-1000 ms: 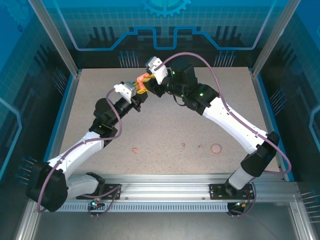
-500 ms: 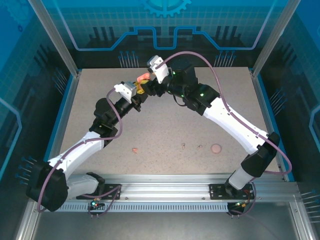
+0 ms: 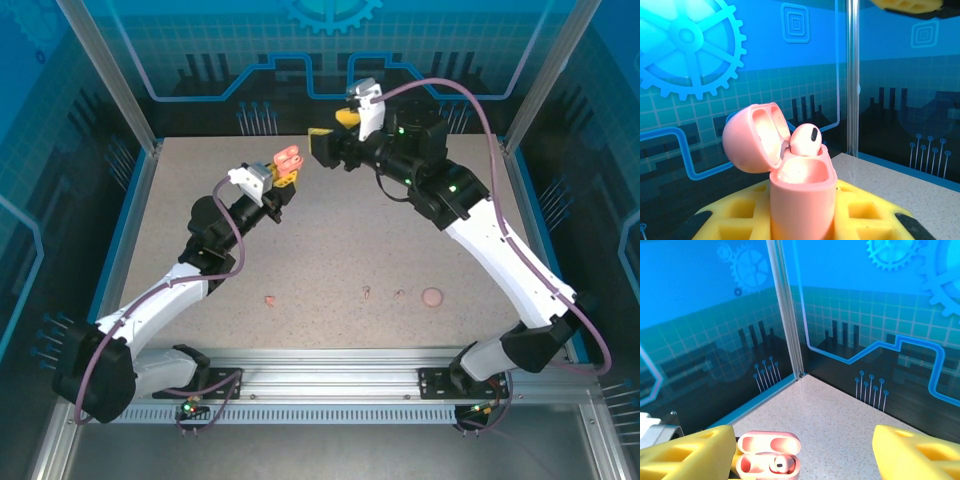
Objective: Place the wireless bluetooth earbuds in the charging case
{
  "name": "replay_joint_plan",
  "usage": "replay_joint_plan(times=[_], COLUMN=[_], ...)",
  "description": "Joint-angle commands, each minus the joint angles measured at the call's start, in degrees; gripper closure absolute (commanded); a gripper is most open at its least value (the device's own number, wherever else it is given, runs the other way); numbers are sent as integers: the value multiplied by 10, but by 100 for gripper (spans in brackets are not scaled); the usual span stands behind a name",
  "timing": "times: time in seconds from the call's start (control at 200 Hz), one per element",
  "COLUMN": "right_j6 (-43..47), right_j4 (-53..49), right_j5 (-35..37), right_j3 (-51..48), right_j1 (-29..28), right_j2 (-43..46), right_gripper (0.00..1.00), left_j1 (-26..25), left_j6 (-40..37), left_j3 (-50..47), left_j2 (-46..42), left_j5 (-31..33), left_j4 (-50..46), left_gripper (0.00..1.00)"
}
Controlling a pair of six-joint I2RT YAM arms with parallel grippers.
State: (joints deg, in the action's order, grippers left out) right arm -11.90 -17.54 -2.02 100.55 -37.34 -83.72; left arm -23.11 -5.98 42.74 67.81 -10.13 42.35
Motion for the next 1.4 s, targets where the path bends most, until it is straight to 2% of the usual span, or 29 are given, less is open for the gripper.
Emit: replay_joint_plan(times=[0.0,0.1,0.23,0.405,0.555,0.77,0.925,1.16,1.396], right_j6=[-74,-119,-184,-257,-348,-480,-546,-585,-597], right_j4=[-47,-92,-126,-132,-122,-217,-260,-320,-357], right_j5=[34,60,63,86,107,167,172,163,159], right_j3=[-13,-59,-167,-283,-316,-212,-124,3,84], right_j1=[15,20,8,-58,-122,-201,-242,-278,-286], right_j2=[20,34,48,10,-65,-199,-293,-409,-476], right_gripper=[26,26,27,27,30,30,31,32,35], left_j1=[-4,-4,-4,-3,2,19,33,63,75], left_j6=[-2,1,-7,-7,-8,11,24,53,60], left_j3=[16,16,25,45,64,88,100,106,100], left_j2=[2,5,10,19,27,39,51,51,43], left_j5=[20,44,58,92,109,123,128,129,131], left_j4=[30,40,41,45,45,49,58,61,70], left_gripper=[100,100,100,100,100,100,100,100,100])
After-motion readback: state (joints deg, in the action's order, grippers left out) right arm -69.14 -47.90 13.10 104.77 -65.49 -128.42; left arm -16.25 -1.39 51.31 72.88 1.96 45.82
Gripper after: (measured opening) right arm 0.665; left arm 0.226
